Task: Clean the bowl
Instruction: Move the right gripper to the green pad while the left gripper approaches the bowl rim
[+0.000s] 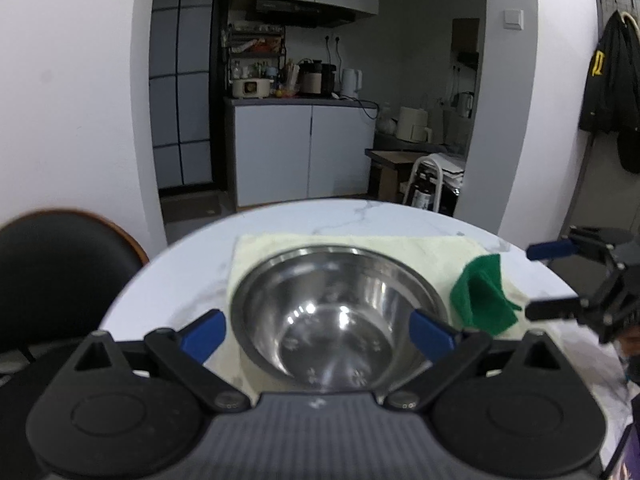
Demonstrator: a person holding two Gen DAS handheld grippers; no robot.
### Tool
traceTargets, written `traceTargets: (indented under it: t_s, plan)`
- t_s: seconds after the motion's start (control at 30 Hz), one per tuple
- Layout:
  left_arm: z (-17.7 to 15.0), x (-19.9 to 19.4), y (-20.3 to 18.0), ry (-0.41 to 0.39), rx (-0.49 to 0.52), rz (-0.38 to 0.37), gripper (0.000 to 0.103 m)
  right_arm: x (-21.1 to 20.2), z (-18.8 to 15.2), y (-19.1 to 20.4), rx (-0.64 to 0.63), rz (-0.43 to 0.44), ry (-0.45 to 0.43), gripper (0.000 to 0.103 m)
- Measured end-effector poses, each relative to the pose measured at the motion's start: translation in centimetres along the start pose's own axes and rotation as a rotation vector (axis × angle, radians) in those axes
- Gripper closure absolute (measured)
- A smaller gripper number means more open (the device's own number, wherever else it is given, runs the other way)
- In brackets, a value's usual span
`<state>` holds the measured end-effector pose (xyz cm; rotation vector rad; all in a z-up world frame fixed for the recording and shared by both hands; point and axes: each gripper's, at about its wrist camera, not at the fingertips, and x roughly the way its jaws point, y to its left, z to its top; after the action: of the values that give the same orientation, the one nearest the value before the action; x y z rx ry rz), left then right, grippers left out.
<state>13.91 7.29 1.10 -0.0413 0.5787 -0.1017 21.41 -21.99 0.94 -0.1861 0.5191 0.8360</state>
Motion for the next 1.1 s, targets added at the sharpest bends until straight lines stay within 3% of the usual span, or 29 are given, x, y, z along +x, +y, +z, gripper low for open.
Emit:
traceTargets:
  t_s: [0.13,0.27,0.37,0.47,0.73,0.83,1.1]
  plan:
    - [-0.1,-0.1,0.0,-0.009,0.001,0.003,0.003,0.0,-0.6,0.1,-0.011,0.006,0.005,0.001]
    - [0.7,0.0,-0.1,-0.025,-0.027,0.011,0.003,0.8,-1.0,-0.4,0.066,0.017,0.021,0.001]
    - [1.5,-0.1,0.3,-0.043,-0.048,0.010,0.003,0.8,-1.6,0.5,-0.010,0.029,0.032,0.001]
    - [1.3,-0.7,1.0,-0.062,-0.099,0.014,0.003,1.2,-1.5,-0.1,0.057,0.026,0.017,0.001]
    - [0.3,-0.1,1.3,-0.016,-0.101,-0.007,0.003,1.1,-1.1,0.0,0.085,0.008,0.026,0.001]
    - [0.2,-0.2,1.3,-0.017,-0.088,0.001,0.003,1.1,-0.9,0.0,0.072,-0.035,0.013,0.016]
    - [0.0,0.8,2.0,0.013,-0.111,0.015,0.003,3.5,-0.5,-0.4,0.091,-0.030,0.052,0.023]
